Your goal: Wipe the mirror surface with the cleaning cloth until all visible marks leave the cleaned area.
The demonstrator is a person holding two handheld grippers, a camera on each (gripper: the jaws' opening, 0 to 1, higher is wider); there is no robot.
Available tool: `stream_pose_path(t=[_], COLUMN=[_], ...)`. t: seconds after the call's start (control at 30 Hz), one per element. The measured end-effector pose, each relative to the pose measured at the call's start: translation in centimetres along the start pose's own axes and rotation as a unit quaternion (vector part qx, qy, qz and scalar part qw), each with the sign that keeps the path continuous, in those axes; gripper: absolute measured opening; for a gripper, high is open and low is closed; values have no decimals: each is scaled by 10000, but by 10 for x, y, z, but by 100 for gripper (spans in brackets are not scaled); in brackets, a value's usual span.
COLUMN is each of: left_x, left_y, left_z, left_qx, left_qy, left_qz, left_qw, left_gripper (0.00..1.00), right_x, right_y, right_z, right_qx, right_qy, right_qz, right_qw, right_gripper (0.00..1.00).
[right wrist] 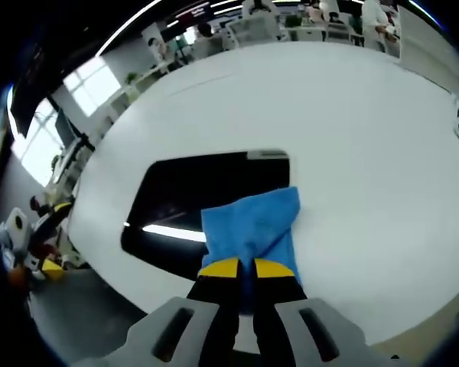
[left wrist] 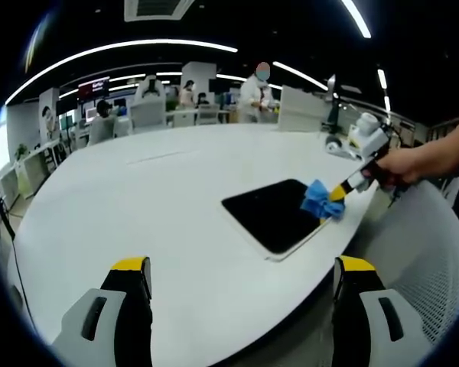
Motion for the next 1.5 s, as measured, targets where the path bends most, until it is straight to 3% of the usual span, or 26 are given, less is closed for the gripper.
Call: stream_pose_path(t=[0.27, 0.9, 1.5], left_x=[1, -1, 0], left_y=[2, 5, 5], left_z=[0, 1, -1], left_qx=[-37, -81, -68], left_qy=[33, -49, 14], left_qz=[1, 98, 93], left_qw=[10000, 9999, 9999], left_gripper=[99, 99, 99], right_x=[1, 7, 11], right_y=[-10, -55, -93], right_z=[4, 19, 30], right_qx=[39, 264, 346], right_qy=[32, -97, -222], right_qz=[153, 120, -224], right_qw=[9999, 9995, 9989], right_gripper=[0, 0, 0])
Point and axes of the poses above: the point that each gripper's makers call its tool centre point, and the gripper's own axes: z roughly forward along the fingers, y roughly to its right, x roughly out of its top, the point moved 1 cm from there along -z, roughly backward along the fingers, and after that the axes turned 14 degrees about -y, right-handed, at the moved point
